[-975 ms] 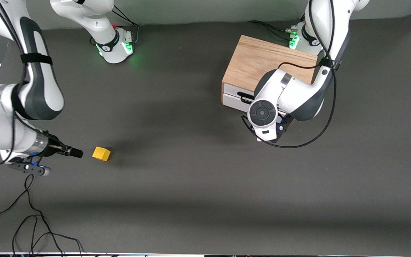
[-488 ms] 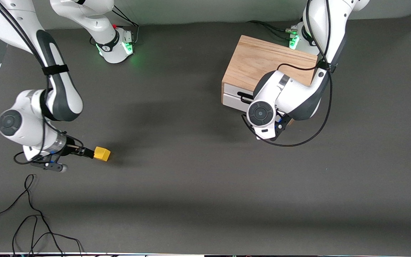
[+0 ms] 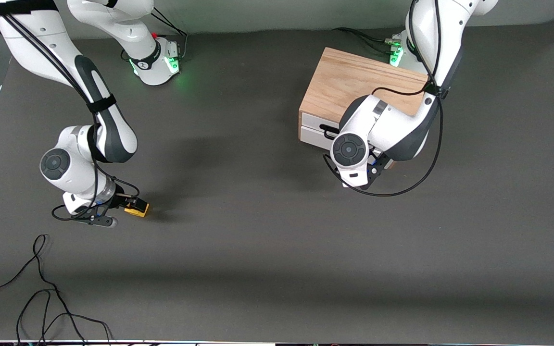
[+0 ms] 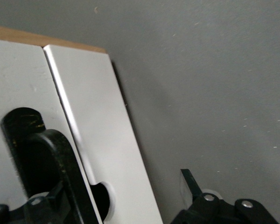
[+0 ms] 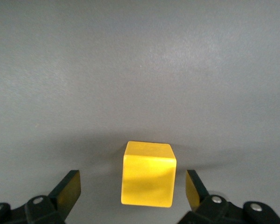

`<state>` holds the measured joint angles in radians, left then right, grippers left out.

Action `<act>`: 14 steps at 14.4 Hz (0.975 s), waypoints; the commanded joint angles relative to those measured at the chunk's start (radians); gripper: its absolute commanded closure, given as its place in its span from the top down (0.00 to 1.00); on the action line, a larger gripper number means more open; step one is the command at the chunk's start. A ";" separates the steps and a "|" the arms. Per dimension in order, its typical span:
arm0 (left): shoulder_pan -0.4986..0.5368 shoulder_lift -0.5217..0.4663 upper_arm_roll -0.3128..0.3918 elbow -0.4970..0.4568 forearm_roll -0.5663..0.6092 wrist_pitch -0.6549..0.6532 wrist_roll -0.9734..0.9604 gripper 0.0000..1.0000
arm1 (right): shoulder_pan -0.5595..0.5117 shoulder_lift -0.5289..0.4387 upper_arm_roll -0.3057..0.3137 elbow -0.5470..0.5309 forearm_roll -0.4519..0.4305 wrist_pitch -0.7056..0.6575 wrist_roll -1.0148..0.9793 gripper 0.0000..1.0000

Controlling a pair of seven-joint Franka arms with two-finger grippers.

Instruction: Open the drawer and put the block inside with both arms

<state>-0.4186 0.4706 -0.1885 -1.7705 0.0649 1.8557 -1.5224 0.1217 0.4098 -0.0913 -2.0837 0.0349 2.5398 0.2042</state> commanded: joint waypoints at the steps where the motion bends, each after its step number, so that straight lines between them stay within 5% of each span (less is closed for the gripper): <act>1: -0.016 -0.026 0.011 -0.018 0.036 0.074 -0.010 0.96 | 0.001 0.003 -0.004 -0.004 0.019 0.014 -0.049 1.00; 12: -0.042 -0.035 0.012 0.025 0.185 0.200 -0.007 0.97 | -0.010 0.075 -0.005 -0.018 0.019 0.093 -0.077 1.00; 14: -0.042 -0.033 0.012 0.025 0.197 0.223 -0.005 0.97 | -0.013 0.080 -0.005 -0.018 0.019 0.093 -0.078 0.90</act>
<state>-0.4464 0.4397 -0.1884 -1.7444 0.2320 2.0458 -1.5220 0.1137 0.4838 -0.0963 -2.1032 0.0349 2.6156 0.1638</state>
